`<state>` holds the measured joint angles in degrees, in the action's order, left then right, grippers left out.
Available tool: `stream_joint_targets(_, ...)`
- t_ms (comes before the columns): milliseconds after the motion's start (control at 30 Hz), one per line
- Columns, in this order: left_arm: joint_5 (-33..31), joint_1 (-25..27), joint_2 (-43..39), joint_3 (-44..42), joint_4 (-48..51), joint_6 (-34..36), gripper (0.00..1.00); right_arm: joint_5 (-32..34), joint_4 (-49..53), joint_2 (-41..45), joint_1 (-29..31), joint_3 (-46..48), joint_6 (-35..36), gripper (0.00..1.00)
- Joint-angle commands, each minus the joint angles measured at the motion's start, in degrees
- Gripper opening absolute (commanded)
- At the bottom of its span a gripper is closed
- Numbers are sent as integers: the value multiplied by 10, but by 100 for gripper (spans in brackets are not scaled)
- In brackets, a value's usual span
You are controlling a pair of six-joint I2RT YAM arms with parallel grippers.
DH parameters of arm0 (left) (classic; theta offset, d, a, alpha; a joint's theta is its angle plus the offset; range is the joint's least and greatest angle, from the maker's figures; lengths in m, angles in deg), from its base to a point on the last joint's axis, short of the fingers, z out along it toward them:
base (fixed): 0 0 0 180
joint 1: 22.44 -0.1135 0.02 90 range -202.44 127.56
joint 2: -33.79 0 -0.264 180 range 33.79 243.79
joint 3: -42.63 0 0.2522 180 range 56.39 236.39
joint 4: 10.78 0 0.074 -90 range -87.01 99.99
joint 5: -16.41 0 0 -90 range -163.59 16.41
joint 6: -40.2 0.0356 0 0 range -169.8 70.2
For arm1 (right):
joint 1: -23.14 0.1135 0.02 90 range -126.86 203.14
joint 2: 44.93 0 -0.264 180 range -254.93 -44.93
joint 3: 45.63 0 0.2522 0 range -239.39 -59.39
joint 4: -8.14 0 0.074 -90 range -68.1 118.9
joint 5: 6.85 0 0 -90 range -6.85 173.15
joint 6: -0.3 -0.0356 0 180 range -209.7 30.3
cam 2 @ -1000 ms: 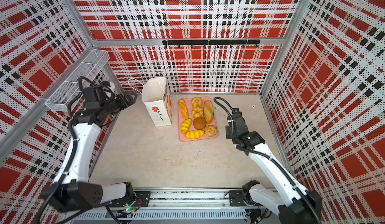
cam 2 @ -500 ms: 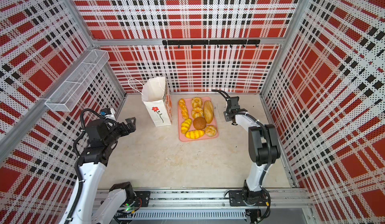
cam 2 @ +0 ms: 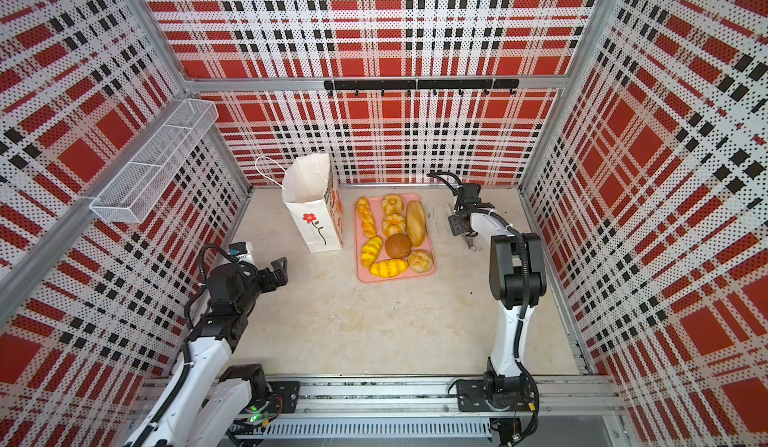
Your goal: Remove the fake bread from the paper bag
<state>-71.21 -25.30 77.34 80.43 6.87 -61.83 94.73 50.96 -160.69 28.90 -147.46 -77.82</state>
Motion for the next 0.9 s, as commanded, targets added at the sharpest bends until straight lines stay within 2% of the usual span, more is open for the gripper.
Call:
stream_joint_targets(0,-25,6,6,7,-72,17,100,-6,27,83,0,-26,-18,75)
stream_joint_targets(100,-10,8,26,13,-92,29,100,-15,34,156,0,-12,-37,80)
stream_joint_targets(167,-8,12,40,11,-119,32,100,-53,-17,225,0,44,-35,83)
stream_joint_targets(300,-18,26,75,-13,-203,38,100,-105,-299,415,-1,306,-24,87)
stream_joint_targets(333,-19,28,83,-21,-223,39,100,-120,-382,462,-1,383,-16,99)
stream_joint_targets(433,-15,32,99,-40,-266,34,100,-128,-559,537,-3,554,-12,100)
stream_joint_targets(567,-8,36,117,-60,-322,14,99,-107,-611,525,-5,644,-34,100)
stream_joint_targets(700,-5,45,123,-63,-325,26,100,-110,-680,451,-5,668,-59,100)
stream_joint_targets(800,-4,53,118,-67,-331,45,100,-108,-728,384,-5,677,-54,100)
stream_joint_targets(833,-4,56,117,-69,-333,50,100,-109,-785,359,-5,690,-52,100)
stream_joint_targets(867,-4,58,116,-70,-333,55,100,-102,-786,358,-2,694,-39,100)
